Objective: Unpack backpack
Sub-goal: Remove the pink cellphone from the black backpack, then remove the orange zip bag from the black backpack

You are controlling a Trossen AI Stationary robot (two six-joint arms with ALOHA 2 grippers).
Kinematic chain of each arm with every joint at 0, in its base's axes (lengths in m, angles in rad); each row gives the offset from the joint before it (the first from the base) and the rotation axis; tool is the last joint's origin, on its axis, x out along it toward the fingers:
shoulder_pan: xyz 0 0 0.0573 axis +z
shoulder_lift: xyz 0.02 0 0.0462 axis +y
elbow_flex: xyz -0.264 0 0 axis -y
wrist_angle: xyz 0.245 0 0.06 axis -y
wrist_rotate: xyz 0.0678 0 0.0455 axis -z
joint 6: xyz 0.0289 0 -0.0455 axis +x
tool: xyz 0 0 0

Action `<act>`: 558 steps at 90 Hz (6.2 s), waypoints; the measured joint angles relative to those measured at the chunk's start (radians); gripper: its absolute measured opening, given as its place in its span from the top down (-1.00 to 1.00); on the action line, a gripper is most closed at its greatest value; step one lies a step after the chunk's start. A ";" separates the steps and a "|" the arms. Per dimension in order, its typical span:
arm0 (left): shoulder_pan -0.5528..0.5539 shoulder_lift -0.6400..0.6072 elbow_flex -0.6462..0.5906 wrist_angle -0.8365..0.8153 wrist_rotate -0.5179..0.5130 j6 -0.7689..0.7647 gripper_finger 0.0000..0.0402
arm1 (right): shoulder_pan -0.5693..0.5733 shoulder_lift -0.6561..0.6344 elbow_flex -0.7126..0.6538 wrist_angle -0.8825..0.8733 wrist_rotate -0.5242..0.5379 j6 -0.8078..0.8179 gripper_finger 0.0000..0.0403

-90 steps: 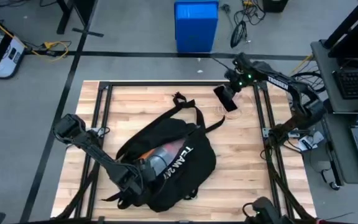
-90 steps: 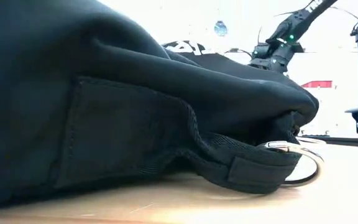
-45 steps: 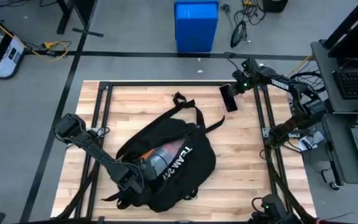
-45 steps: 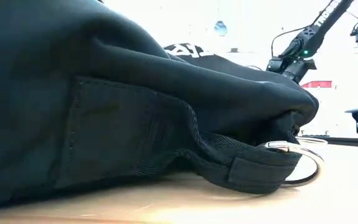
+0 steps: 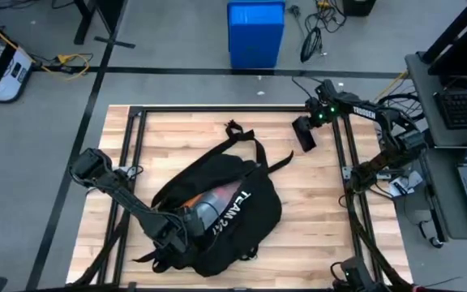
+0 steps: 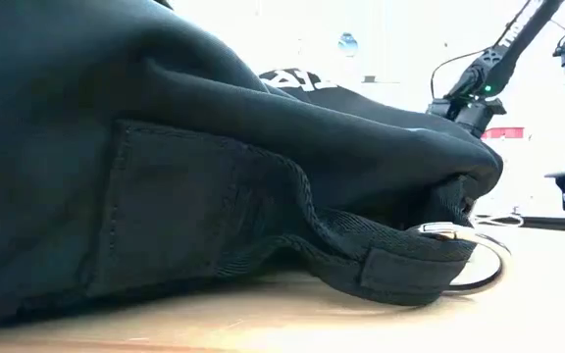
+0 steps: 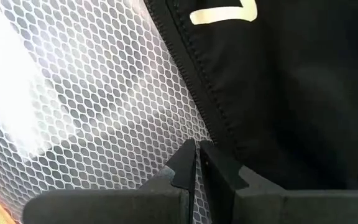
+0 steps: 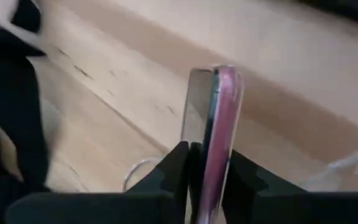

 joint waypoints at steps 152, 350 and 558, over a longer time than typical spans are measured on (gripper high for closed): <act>0.001 0.000 0.000 0.000 0.045 0.000 0.94 | 0.000 -0.106 -0.056 0.067 0.098 -0.130 0.11; 0.008 0.000 0.000 0.067 -0.288 0.159 0.51 | 1.347 0.337 0.478 0.365 0.560 0.164 0.56; 0.365 -0.077 0.002 -0.030 0.194 0.217 0.91 | 1.466 0.267 0.475 0.037 0.591 -0.047 0.88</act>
